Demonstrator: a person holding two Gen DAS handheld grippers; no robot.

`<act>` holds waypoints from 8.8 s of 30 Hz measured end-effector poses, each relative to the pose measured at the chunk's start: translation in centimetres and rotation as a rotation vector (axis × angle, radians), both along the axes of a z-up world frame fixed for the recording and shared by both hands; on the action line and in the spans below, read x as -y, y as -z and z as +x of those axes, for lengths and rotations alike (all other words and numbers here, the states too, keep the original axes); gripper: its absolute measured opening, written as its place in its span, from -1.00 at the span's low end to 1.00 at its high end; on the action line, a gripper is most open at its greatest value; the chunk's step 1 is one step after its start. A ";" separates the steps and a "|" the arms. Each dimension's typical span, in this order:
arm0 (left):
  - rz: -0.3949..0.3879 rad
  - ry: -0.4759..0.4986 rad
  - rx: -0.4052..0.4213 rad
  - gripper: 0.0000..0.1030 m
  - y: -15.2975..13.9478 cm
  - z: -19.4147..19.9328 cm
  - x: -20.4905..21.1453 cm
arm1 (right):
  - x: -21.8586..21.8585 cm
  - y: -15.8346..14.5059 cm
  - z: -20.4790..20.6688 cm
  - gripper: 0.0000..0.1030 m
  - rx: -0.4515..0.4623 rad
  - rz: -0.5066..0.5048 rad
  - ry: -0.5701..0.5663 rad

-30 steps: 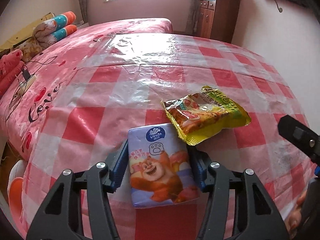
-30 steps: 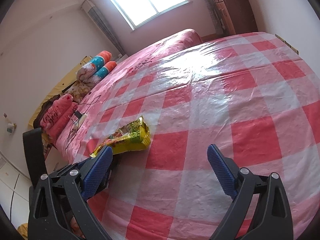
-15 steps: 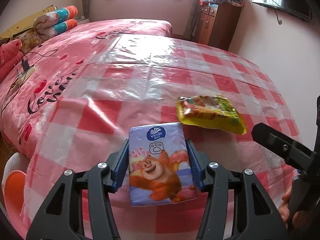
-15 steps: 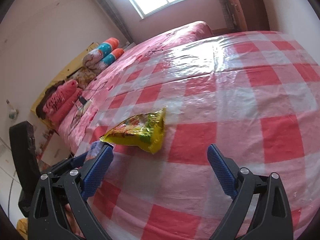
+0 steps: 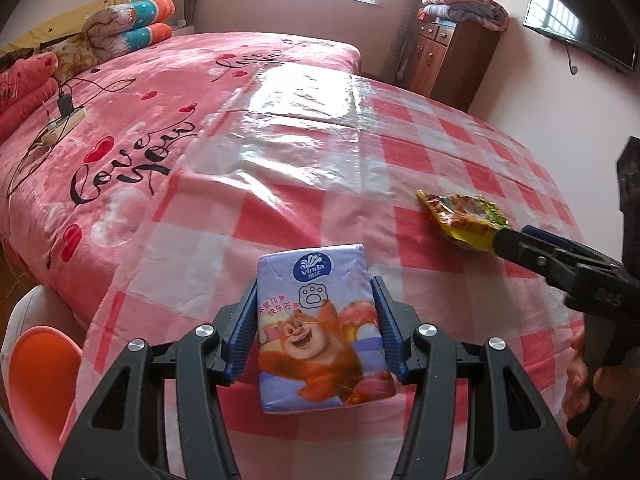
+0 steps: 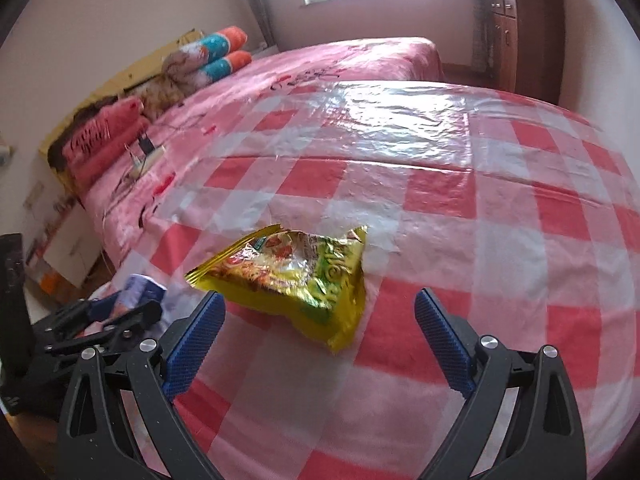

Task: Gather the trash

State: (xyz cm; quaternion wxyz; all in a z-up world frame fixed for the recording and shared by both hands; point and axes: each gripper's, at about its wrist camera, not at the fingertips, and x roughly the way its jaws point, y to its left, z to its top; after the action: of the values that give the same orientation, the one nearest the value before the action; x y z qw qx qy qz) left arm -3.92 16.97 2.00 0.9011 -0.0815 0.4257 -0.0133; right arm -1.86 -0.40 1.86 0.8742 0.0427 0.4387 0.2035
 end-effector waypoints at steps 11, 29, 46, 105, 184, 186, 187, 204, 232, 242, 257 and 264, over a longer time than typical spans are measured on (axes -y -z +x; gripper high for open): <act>0.006 -0.029 -0.001 0.07 0.1 -0.3 -2.7 | -4.6 0.1 -1.1 0.83 -0.013 0.014 -0.128; 0.047 -0.021 -0.010 0.07 0.6 -0.2 -3.2 | -7.9 1.2 2.7 0.87 0.114 -0.263 -0.208; 0.090 -0.008 0.018 0.07 0.7 -0.4 -2.4 | -6.1 -0.3 0.6 0.87 0.027 0.007 -0.268; 0.092 0.083 0.053 0.07 -0.8 -7.0 0.9 | -2.2 -0.7 -10.2 -0.05 0.072 0.010 -0.063; 0.150 -0.325 0.009 0.07 -0.8 -17.4 -18.6 | -22.8 -4.7 -13.9 -0.05 -0.052 0.110 -0.511; 0.146 -0.350 -0.011 0.07 0.0 -17.4 -19.6 | -24.2 -4.5 -14.0 -0.05 -0.064 0.117 -0.539; 0.145 -0.357 -0.017 0.07 0.2 -17.5 -19.8 | -24.9 -4.4 -14.0 -0.05 -0.070 0.119 -0.555; 0.130 -0.437 -0.111 0.07 3.6 -17.6 -23.0 | -32.0 -2.0 -13.9 -0.01 -0.142 0.119 -0.671; 0.217 -0.517 -0.006 0.87 1.3 -17.6 -22.4 | -25.4 -2.4 -12.8 0.79 0.141 -0.091 -0.421; 0.189 -0.461 0.086 0.88 -1.5 -16.3 -19.3 | -21.5 -3.3 -13.1 0.83 0.191 -0.119 -0.326; 0.134 -0.323 0.254 0.92 -5.1 -15.6 -12.6 | -15.5 -5.3 -14.9 0.83 0.285 -0.159 -0.190; 0.112 -0.274 0.305 0.92 -6.5 -14.8 -9.7 | -11.8 -6.1 -15.1 0.83 0.322 -0.160 -0.106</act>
State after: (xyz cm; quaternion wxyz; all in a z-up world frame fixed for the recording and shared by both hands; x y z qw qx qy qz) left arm -18.74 26.65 8.55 0.9516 -0.0855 0.2692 0.1210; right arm -16.99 11.38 7.96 0.9219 -0.0830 0.3094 0.2179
